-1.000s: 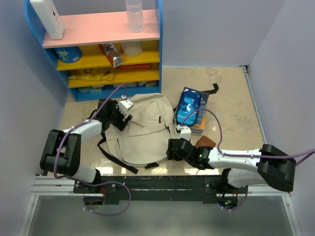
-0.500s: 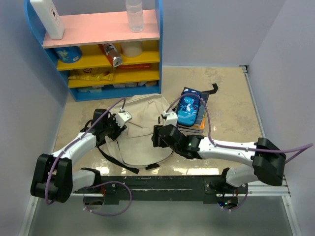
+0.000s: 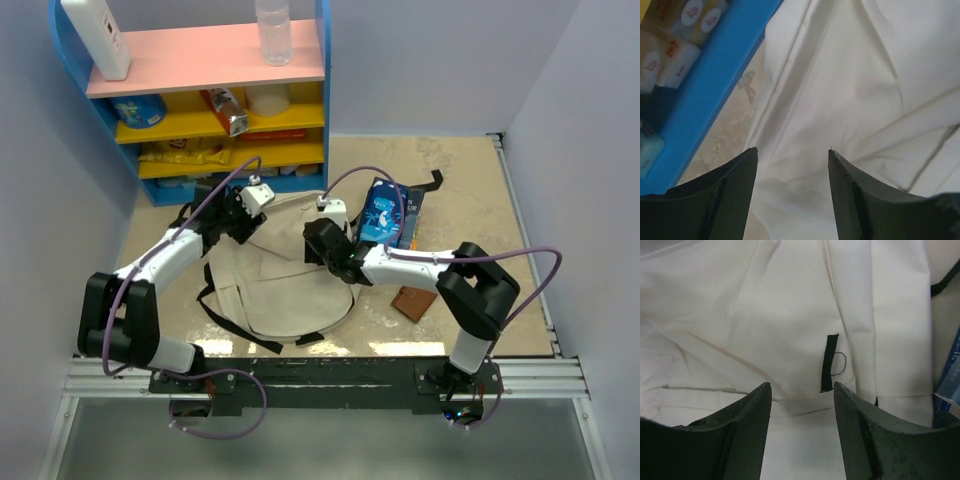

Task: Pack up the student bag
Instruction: Unzip the student bag at the center of the board.

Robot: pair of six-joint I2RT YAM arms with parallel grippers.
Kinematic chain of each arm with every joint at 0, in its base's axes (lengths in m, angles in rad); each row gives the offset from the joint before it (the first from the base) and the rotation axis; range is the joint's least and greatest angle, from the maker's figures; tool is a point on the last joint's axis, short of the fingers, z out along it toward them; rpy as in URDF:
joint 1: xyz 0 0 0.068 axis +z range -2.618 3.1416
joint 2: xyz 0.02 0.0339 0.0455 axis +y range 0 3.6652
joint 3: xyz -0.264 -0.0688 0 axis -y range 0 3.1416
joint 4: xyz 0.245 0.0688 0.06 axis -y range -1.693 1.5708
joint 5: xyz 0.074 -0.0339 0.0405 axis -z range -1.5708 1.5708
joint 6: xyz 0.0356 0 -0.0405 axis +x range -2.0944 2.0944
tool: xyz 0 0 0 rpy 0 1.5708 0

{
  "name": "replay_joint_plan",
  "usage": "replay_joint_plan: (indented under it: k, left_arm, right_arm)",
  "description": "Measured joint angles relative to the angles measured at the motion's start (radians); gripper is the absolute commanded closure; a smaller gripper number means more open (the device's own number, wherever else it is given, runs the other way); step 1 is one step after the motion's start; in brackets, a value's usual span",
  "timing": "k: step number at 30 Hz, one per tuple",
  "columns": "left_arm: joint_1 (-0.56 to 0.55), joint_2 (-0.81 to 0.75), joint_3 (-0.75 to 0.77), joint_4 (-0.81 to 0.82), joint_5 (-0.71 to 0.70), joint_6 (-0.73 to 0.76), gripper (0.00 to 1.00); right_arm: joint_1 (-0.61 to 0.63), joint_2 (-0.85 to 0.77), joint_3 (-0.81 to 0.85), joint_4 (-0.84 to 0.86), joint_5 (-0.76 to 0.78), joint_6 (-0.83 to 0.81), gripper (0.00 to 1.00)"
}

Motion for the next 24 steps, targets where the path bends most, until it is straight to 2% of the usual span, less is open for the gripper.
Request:
replay_joint_plan:
  k: [5, 9, 12, 24]
  left_arm:
    - [0.019, 0.137, 0.053, 0.069, -0.003, -0.012, 0.33]
    - [0.056, 0.188, 0.055, 0.098, -0.003, -0.016, 0.19]
    - [0.076, 0.202, 0.061, 0.121, 0.001, -0.011, 0.14]
    - [0.100, 0.269, 0.089, 0.207, 0.023, -0.004, 0.11]
  right_arm:
    - [0.008, 0.057, 0.042, 0.004, 0.011, -0.027, 0.48]
    - [0.007, 0.078, 0.056, 0.005, 0.024, -0.043, 0.50]
    - [0.007, 0.088, 0.060, 0.005, 0.035, -0.050, 0.51]
    - [0.007, 0.079, 0.061, -0.012, 0.087, -0.061, 0.49]
